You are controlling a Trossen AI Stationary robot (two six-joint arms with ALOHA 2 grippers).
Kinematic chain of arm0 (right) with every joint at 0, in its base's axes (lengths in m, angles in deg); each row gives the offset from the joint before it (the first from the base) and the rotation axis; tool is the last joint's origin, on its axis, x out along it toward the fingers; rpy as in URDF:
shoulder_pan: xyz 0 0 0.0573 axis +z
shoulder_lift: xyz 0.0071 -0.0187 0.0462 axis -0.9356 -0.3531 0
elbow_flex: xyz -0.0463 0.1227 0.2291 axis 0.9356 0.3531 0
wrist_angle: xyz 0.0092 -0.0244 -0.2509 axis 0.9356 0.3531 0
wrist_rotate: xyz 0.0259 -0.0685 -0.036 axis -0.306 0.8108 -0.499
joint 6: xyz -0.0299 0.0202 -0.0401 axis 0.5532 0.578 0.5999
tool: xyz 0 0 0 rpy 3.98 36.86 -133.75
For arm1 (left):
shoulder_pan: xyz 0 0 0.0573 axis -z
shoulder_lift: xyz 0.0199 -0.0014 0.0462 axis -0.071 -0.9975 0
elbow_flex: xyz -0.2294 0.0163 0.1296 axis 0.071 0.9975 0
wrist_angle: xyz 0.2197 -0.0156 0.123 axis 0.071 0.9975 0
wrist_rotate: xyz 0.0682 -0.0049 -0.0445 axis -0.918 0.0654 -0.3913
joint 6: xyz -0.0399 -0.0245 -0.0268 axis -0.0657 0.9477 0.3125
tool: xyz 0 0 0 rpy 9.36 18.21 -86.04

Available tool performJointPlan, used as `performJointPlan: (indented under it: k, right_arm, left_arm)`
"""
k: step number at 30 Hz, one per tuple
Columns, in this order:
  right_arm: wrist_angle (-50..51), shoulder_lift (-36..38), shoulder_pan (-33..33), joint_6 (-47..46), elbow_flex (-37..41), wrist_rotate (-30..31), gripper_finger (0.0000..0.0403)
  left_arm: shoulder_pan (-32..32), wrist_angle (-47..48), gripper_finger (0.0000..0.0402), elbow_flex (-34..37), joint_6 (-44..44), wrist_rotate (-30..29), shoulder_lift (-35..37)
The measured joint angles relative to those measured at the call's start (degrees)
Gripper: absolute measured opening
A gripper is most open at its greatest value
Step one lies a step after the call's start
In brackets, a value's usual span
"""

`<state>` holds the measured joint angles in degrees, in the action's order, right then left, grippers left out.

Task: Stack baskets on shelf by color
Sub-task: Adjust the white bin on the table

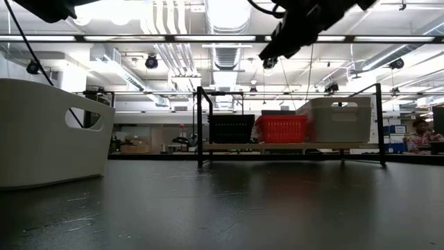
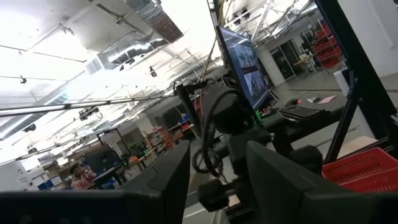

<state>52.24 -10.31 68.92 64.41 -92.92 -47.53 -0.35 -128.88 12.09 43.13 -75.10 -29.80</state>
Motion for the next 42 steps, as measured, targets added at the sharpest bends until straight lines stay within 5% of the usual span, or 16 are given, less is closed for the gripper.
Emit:
performJointPlan:
  k: [6,15,33,42]
  right_arm:
    - [-10.31,2.12,0.15,-0.50,7.75,0.27,0.0013]
    - [-10.32,2.57,-0.06,1.29,8.01,0.28,0.0013]
    - [25.84,2.66,-1.01,-10.33,-10.90,0.41,0.0013]
    - [15.72,3.57,1.04,-8.60,-6.19,5.68,0.0013]
  left_arm:
    - [0.00,-0.05,0.0143,0.00,0.07,0.00,0.00]
    - [0.00,-0.15,0.0143,-0.13,0.17,0.00,0.00]
    - [0.00,-1.60,0.0143,-0.24,1.65,0.02,-0.02]
    - [0.04,-2.13,0.0143,-0.24,3.04,0.02,-0.02]
